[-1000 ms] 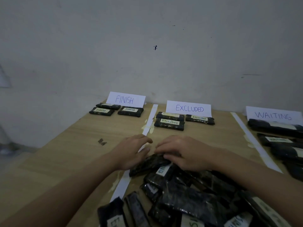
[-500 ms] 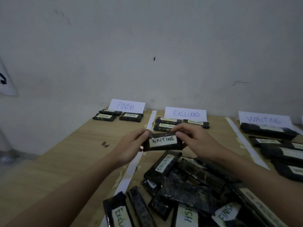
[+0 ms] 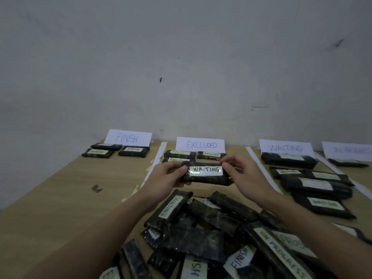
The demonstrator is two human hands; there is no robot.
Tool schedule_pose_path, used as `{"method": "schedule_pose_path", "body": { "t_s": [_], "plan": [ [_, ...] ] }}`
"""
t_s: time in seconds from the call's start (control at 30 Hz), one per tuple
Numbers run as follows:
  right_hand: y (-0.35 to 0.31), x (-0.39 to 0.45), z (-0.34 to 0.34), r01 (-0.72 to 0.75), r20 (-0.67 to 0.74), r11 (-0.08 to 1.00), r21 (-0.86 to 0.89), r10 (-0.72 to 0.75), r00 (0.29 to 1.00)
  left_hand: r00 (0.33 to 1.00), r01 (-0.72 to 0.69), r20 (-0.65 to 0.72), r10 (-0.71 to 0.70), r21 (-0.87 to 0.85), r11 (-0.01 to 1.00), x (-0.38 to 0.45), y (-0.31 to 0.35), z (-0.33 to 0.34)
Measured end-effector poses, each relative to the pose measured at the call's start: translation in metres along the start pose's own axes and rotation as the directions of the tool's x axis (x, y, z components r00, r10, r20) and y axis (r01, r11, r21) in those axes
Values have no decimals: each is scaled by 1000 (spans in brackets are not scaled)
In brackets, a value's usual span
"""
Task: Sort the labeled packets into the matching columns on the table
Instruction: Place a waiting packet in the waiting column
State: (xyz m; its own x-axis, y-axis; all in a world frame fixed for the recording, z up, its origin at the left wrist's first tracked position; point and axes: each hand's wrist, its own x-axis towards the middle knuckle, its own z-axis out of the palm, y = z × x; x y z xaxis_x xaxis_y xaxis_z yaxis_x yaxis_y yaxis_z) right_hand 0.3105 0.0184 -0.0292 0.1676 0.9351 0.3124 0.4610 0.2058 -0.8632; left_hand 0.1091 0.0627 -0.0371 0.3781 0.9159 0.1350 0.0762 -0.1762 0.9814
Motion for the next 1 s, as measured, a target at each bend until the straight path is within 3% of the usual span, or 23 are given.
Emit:
{"method": "schedule_pose_path", "body": {
  "t_s": [0.07,0.13,0.23,0.33,0.7,0.8,1.0],
  "plan": [
    [6,-4,-5,163,-29,931,-326,-182,983,1000,-3,-5,3,41,999,4,-1,12],
    [9,-12,-8,331,39,774,-540,-370,928,1000,-6,-5,7,77,997,8,0,25],
    [12,-23,-12,432,154,611,-663,-454,878,999,-34,42,30,112,993,14,5,47],
    [18,-30,-24,444,202,538,-717,-449,870,994,-63,93,50,138,988,22,11,70],
    [51,-58,-128,302,90,513,-804,-398,913,951,-139,296,88,158,978,43,31,178],
    [64,-69,-165,259,66,554,-791,-345,936,930,-189,351,113,190,964,44,37,213],
    [103,-86,-248,114,18,613,-782,-160,987,789,-505,593,161,477,719,45,41,265]
  ]
}}
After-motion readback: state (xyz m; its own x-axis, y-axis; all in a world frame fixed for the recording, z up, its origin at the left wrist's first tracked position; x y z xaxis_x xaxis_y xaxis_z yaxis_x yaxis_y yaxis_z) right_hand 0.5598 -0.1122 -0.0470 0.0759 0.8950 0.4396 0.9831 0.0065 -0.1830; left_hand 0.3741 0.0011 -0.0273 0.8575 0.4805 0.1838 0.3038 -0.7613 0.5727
